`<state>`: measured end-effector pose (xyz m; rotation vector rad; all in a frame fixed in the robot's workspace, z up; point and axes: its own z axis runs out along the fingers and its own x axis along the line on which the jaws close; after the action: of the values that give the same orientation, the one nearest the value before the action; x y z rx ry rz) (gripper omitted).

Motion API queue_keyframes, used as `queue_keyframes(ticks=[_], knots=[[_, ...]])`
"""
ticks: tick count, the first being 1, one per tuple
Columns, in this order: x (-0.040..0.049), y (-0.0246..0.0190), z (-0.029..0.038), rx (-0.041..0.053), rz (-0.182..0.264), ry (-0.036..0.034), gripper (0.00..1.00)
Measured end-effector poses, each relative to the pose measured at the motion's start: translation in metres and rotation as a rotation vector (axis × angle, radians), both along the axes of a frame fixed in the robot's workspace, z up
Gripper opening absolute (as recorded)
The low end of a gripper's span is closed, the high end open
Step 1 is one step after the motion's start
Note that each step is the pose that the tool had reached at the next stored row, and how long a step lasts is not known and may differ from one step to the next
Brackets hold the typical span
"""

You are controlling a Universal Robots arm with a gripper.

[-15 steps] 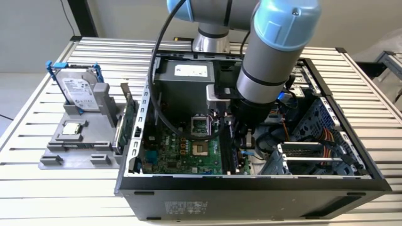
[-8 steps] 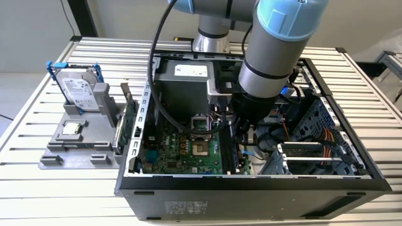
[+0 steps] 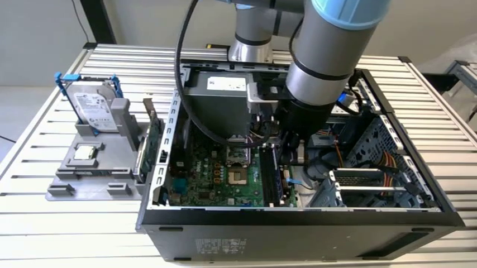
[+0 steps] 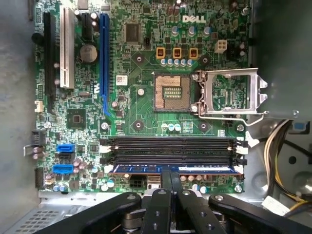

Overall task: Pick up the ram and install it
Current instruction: 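Press down the ram until it locks into place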

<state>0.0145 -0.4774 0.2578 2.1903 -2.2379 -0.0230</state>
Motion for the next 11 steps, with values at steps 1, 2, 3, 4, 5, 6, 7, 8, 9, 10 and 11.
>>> queue_keyframes(ticks=[1, 2, 3, 4, 5, 6, 7, 8, 9, 10, 11], knots=[[0.0000, 0.0000, 0.0025, -0.0001, 0.000, 0.0001, 0.00], [0.0000, 0.0000, 0.0053, 0.0001, 0.000, 0.0000, 0.00], [0.0000, 0.0000, 0.0078, 0.0001, 0.000, 0.0001, 0.00], [0.0000, 0.0000, 0.0108, 0.0001, 0.000, 0.0001, 0.00], [0.0000, 0.0000, 0.0141, 0.0000, 0.000, 0.0001, 0.00], [0.0000, 0.0000, 0.0171, 0.0000, 0.000, 0.0000, 0.00], [0.0000, 0.0000, 0.0194, 0.0000, 0.000, 0.0000, 0.00], [0.0000, 0.0000, 0.0213, 0.0001, 0.000, 0.0001, 0.00], [0.0000, 0.0000, 0.0243, -0.0001, 0.001, 0.0001, 0.00], [0.0000, 0.0000, 0.0280, 0.0002, 0.001, 0.0000, 0.00], [0.0000, 0.0000, 0.0322, 0.0001, 0.001, 0.0000, 0.00]])
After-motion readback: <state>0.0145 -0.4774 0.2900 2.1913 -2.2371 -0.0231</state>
